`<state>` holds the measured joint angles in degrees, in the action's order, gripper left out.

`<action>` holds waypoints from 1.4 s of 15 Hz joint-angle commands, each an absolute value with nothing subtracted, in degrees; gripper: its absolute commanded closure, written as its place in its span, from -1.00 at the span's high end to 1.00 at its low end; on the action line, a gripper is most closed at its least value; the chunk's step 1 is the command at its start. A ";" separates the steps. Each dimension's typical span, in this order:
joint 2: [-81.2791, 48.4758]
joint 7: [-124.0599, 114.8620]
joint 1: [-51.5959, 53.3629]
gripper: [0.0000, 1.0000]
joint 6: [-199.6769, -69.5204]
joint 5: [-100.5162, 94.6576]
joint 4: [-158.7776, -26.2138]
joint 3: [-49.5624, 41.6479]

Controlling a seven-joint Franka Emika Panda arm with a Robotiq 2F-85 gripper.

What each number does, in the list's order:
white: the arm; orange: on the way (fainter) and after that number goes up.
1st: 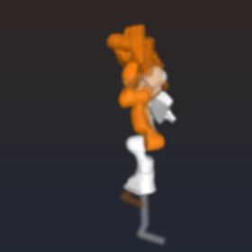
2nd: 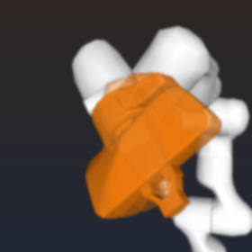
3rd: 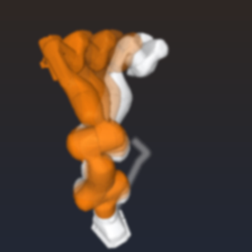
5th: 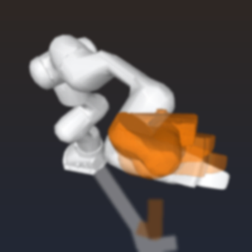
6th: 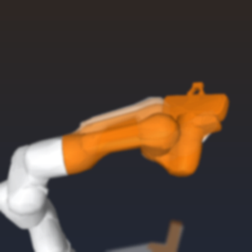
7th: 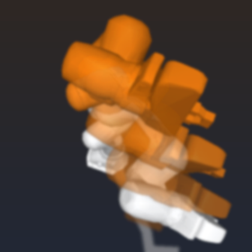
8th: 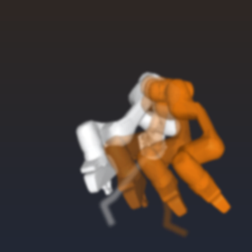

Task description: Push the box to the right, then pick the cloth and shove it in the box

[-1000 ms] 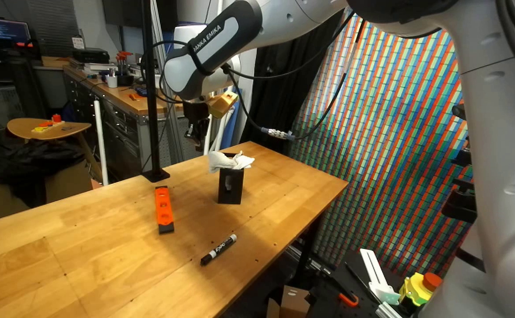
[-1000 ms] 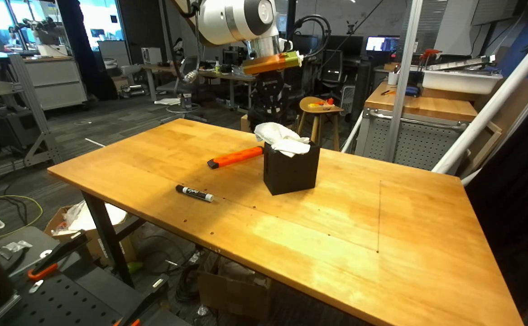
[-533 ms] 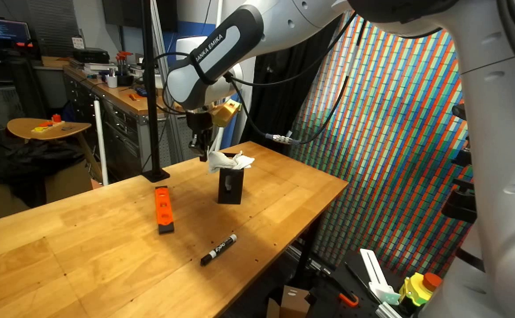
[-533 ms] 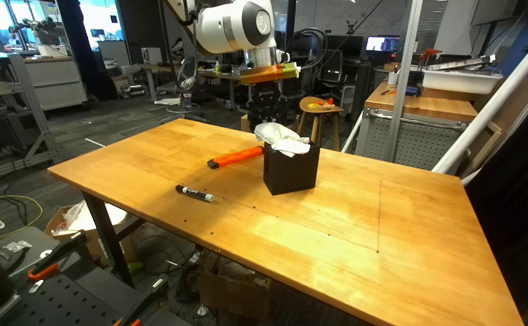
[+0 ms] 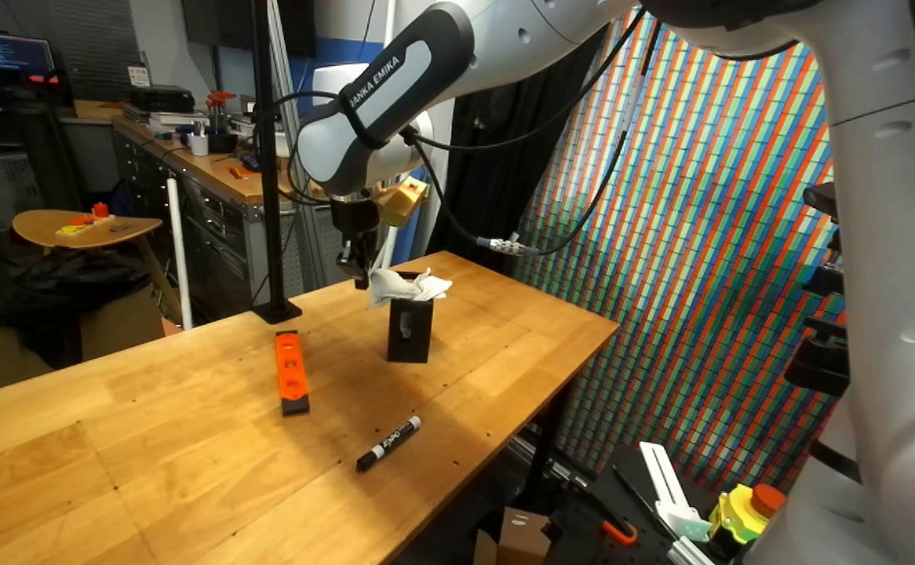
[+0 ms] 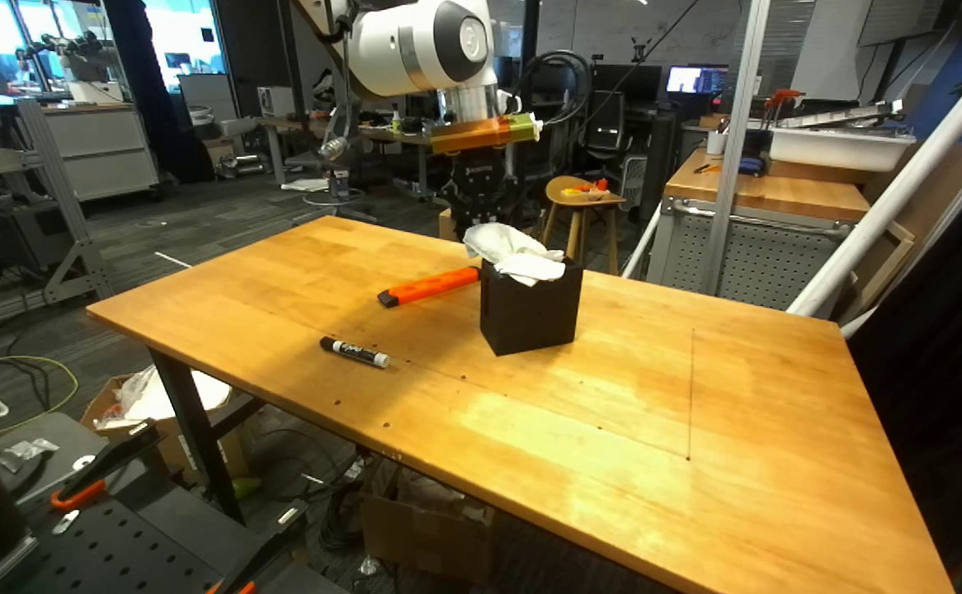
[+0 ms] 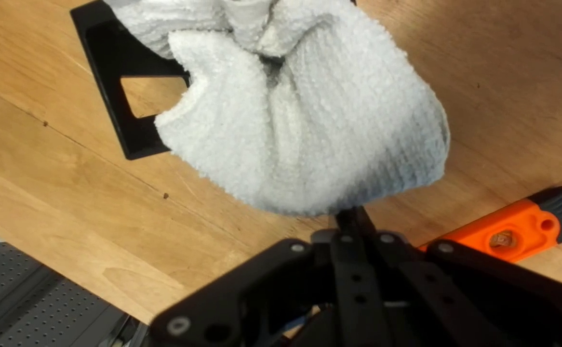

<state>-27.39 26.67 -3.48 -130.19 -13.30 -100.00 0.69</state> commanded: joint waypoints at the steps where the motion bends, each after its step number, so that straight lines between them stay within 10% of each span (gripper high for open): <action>1: -24.92 28.23 -4.10 -1.00 -131.87 -13.77 -101.40 0.91; 21: -26.38 29.59 -9.84 -1.00 -131.50 -12.10 -99.64 -1.14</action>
<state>-26.55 29.07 -9.18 -131.05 -13.17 -99.88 -0.82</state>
